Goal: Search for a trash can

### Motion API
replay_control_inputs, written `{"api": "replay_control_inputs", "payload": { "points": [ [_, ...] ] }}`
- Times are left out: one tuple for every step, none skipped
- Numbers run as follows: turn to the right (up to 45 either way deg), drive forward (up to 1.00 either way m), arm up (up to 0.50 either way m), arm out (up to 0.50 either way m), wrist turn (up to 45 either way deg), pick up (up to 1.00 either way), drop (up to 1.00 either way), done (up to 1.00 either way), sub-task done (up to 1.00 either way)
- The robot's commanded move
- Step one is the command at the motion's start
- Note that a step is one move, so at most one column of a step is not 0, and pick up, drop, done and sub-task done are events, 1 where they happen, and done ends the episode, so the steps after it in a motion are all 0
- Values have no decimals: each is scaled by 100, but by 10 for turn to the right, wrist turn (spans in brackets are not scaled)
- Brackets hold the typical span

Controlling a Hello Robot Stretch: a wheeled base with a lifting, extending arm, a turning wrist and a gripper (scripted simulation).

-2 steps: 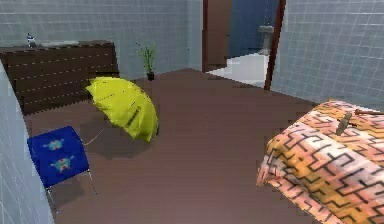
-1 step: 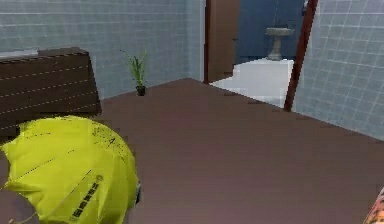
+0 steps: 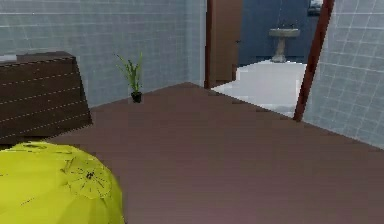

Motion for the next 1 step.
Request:
{"api": "replay_control_inputs", "payload": {
  "points": [
    [180,0,0,0,0,0,0,0,0]
  ]
}}
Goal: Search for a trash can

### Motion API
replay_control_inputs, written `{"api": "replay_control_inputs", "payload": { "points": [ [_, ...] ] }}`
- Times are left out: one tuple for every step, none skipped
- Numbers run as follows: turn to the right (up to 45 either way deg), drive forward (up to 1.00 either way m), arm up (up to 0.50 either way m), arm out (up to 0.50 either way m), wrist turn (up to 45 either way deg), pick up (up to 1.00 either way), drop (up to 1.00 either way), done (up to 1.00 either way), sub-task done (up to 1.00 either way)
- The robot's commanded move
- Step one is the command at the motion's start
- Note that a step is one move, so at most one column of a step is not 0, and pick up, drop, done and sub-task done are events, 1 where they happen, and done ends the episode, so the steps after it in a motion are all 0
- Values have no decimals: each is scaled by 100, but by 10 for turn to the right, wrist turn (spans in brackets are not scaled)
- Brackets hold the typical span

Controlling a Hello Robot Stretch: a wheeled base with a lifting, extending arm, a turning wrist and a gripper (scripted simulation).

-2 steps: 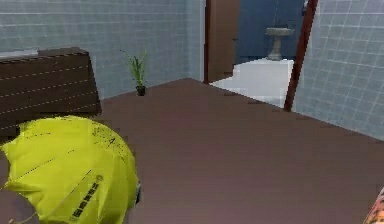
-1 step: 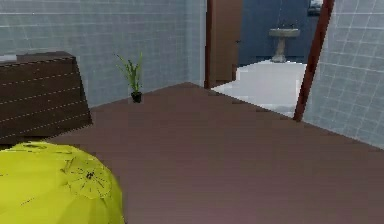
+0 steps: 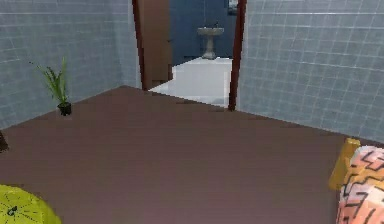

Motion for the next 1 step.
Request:
{"api": "replay_control_inputs", "payload": {
  "points": [
    [0,70,0,0,0,0,0,0,0]
  ]
}}
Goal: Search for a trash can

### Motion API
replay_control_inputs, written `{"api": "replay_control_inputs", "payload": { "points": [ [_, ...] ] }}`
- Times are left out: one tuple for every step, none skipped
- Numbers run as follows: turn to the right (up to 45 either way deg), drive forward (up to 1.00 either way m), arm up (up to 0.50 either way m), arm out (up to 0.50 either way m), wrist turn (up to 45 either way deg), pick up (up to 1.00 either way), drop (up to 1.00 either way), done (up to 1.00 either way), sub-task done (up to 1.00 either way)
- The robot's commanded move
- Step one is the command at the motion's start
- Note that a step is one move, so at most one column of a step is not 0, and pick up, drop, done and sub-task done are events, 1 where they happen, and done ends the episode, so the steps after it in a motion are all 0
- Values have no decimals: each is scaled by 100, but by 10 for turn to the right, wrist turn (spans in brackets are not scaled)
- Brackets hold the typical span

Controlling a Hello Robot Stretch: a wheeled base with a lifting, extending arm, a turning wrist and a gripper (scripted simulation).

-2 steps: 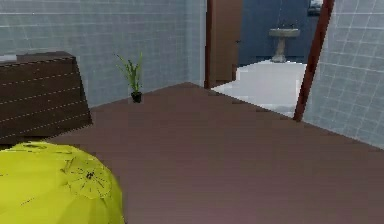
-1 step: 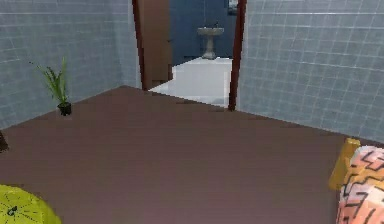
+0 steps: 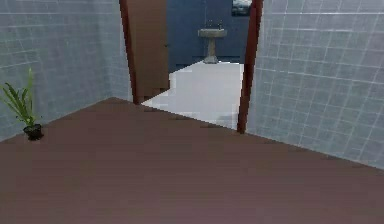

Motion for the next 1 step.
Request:
{"api": "replay_control_inputs", "payload": {
  "points": [
    [0,100,0,0,0,0,0,0,0]
  ]
}}
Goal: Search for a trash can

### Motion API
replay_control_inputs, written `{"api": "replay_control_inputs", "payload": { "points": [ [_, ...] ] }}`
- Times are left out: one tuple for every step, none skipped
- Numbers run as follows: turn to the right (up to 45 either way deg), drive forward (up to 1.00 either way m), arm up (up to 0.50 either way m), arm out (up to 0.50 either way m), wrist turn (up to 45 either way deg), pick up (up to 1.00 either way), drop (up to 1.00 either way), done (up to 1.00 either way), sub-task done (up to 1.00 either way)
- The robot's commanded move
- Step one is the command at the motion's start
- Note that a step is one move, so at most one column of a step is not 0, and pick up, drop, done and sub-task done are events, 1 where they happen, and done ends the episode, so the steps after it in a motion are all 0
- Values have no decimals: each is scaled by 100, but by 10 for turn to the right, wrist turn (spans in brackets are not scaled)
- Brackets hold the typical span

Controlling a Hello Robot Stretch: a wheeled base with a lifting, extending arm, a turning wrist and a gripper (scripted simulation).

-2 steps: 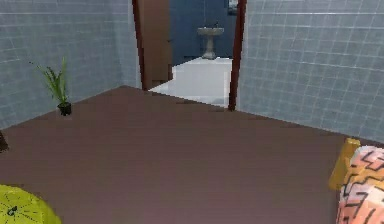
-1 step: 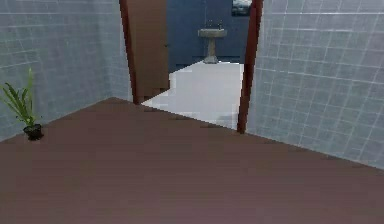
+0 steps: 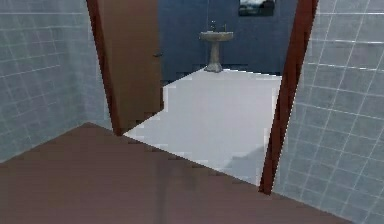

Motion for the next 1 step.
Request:
{"api": "replay_control_inputs", "payload": {
  "points": [
    [30,0,0,0,0,0,0,0,0]
  ]
}}
